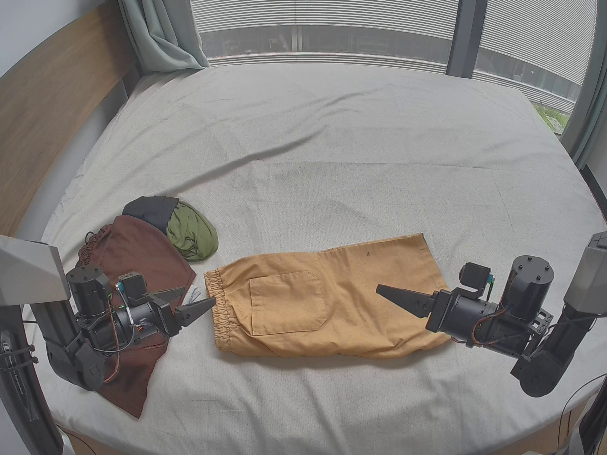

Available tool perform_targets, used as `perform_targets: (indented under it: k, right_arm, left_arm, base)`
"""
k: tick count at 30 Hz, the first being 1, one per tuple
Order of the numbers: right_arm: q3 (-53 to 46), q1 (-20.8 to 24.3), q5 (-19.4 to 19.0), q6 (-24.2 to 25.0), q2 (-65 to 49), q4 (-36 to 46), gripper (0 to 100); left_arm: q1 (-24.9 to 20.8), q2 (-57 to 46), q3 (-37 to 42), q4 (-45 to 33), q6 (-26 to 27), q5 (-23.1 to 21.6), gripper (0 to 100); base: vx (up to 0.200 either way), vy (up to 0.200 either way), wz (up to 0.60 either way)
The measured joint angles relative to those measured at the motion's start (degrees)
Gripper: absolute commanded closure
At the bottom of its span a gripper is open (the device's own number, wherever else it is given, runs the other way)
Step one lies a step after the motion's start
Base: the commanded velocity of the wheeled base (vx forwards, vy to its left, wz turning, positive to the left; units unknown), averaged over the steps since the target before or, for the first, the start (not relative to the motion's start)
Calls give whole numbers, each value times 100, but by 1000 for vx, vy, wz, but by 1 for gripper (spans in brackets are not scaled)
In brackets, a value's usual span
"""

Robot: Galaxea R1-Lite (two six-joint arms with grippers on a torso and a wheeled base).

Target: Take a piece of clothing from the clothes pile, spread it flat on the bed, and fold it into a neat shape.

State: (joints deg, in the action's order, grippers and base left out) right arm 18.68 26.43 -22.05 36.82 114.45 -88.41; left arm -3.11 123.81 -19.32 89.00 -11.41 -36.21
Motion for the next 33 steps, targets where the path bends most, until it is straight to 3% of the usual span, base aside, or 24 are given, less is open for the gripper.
perform_targets:
  k: [7,18,33]
  right_arm:
    - [4,-15,0,0,66,-6,0]
    - [12,-20,2,0,197,-9,0]
    - [6,-11,5,0,295,-11,0]
  left_arm:
    - [16,334,-46,-2,-62,0,0]
    - [-46,791,-193,-2,-635,9,0]
    - [-258,1566,-432,0,-677,84,0]
  base:
    - [0,0,0]
    - [0,0,0]
    - [0,0,0]
